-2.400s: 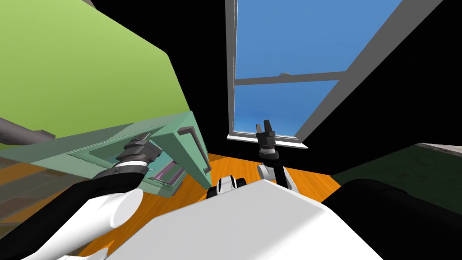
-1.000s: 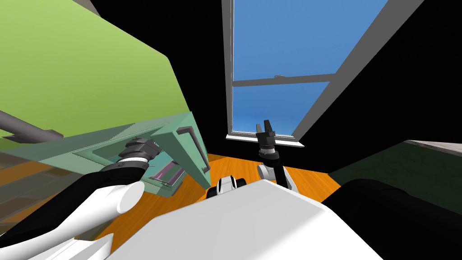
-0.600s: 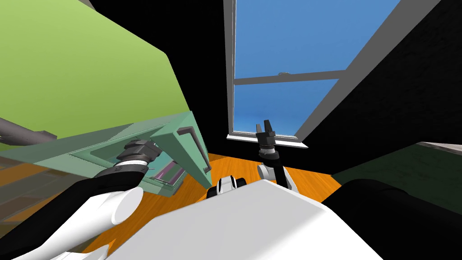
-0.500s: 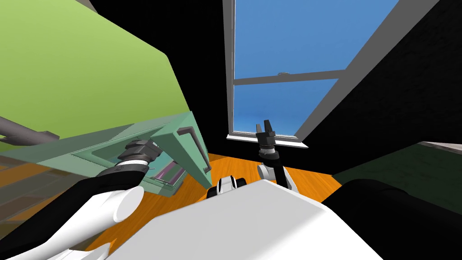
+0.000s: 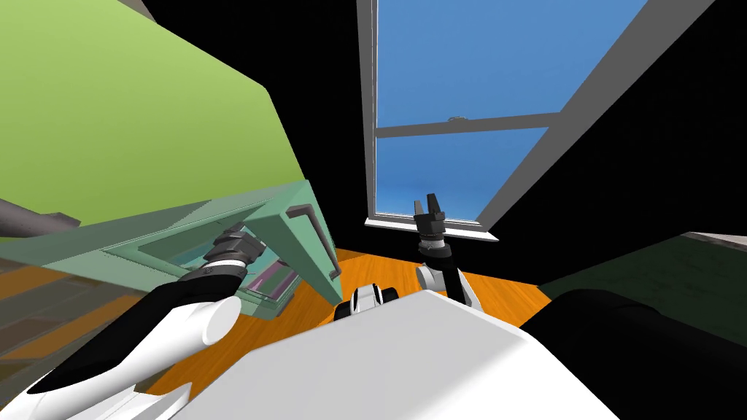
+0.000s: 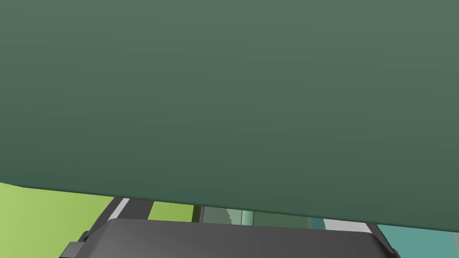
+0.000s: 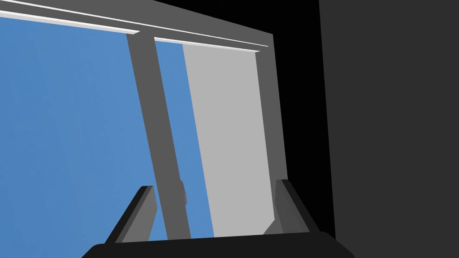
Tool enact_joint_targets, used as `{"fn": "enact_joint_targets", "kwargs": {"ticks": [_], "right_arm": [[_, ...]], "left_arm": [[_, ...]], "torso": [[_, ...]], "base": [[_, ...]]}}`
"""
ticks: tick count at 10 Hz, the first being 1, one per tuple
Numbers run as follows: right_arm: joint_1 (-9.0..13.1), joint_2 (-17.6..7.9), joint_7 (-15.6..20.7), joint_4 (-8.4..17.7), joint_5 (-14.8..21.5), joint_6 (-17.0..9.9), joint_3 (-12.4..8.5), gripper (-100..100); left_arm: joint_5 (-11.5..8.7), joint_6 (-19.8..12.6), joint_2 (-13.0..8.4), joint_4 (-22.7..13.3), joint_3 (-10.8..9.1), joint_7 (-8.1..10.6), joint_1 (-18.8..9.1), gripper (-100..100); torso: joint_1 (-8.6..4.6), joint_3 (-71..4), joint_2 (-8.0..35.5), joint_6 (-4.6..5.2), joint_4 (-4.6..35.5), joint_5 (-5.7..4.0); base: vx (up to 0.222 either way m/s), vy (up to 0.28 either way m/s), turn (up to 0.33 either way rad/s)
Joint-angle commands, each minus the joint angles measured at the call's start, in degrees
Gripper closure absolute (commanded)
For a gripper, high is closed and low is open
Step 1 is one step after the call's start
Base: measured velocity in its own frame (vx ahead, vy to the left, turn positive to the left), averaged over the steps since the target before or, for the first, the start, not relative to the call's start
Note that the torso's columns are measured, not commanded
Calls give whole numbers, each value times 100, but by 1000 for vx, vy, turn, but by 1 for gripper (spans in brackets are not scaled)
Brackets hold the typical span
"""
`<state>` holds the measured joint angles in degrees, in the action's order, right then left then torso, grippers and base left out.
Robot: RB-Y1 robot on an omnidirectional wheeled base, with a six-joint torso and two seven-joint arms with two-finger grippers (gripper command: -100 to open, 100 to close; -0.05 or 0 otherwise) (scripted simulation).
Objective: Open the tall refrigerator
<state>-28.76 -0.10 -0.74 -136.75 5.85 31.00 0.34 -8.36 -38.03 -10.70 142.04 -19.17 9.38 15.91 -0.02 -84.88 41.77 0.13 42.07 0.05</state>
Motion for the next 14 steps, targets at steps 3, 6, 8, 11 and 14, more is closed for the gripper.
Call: {"fn": "enact_joint_targets", "kwargs": {"ticks": [3, 6, 8, 11, 14], "right_arm": [[-1, 1, 0, -1, 0, 0, 1, 0], [0, 1, 0, 0, 0, 0, 1, 0], [0, 0, 0, 0, 0, 0, 0, 0], [1, -1, 0, 0, 0, 0, -1, 0], [0, -1, 0, 0, 0, 0, -1, 0]], "left_arm": [[152, 18, 77, -89, -208, 28, -71, -100], [230, -86, 98, 139, -408, 75, -61, -100], [241, -138, 94, 432, -467, 92, -47, -100], [250, -330, 82, 653, -505, 117, -51, -100], [320, -642, -148, 532, -769, 216, -323, -100]], "torso": [[-21, 21, 35, -5, 17, -12], [2, 36, 58, -12, 24, -5], [34, 37, 60, -13, 24, 4], [21, 36, 59, -13, 23, 2], [1, 32, 55, -13, 21, -4]], "base": [[105, -208, 42], [81, -230, 37], [52, -104, 12], [45, -12, -8], [37, 21, -133]]}}
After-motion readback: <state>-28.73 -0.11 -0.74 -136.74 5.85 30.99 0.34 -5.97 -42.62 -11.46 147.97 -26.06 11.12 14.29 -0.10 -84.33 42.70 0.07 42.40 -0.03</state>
